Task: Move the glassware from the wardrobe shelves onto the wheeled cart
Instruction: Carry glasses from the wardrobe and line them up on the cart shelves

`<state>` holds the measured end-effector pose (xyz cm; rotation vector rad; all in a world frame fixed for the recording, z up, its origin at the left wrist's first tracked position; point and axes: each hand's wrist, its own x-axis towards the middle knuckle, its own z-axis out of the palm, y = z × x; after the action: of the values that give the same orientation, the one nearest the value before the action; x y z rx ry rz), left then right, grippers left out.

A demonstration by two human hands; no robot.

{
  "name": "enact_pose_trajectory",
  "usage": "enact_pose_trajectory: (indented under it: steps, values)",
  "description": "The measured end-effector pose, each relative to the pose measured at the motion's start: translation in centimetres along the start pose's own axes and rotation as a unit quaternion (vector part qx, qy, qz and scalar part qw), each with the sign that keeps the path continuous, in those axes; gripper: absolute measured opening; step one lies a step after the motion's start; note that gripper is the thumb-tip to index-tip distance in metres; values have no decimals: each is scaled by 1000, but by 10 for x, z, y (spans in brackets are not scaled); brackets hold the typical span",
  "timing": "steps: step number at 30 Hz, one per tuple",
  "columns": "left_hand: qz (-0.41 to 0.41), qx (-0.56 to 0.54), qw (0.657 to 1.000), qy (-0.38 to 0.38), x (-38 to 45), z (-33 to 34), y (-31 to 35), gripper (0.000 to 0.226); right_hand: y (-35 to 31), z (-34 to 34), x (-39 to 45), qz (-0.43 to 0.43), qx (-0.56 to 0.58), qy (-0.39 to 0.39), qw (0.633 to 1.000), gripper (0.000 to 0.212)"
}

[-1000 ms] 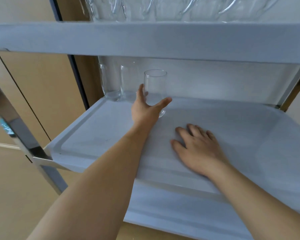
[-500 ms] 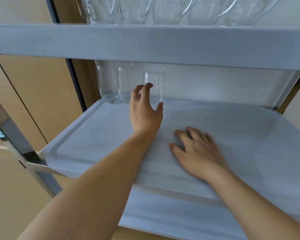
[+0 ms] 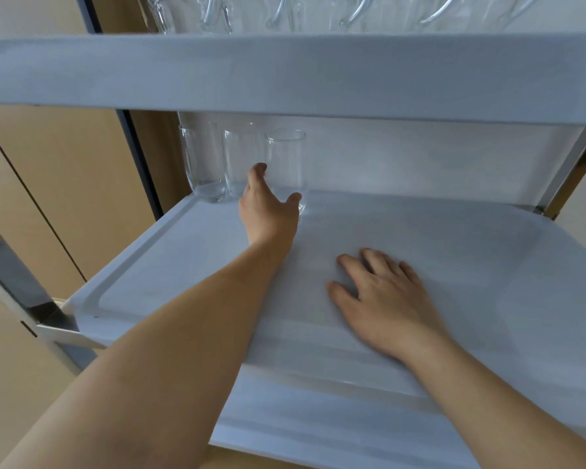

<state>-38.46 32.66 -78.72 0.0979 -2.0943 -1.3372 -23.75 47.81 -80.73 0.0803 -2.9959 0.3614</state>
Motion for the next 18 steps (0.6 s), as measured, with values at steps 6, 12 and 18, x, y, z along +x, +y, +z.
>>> enact_pose_trajectory:
  steps: [6,12,18]
  values:
    - [-4,-13,1000,16,10,7,-4,73,-1,-1,1,4,-2,-1,1000,50]
    - [-3,-2,1000,19,19,14,-5,72,-2,1,0,3,-5,-1,1000,52]
    - [-3,16,1000,23,21,18,-4,66,-7,-1,-4,7,-9,0,1000,57]
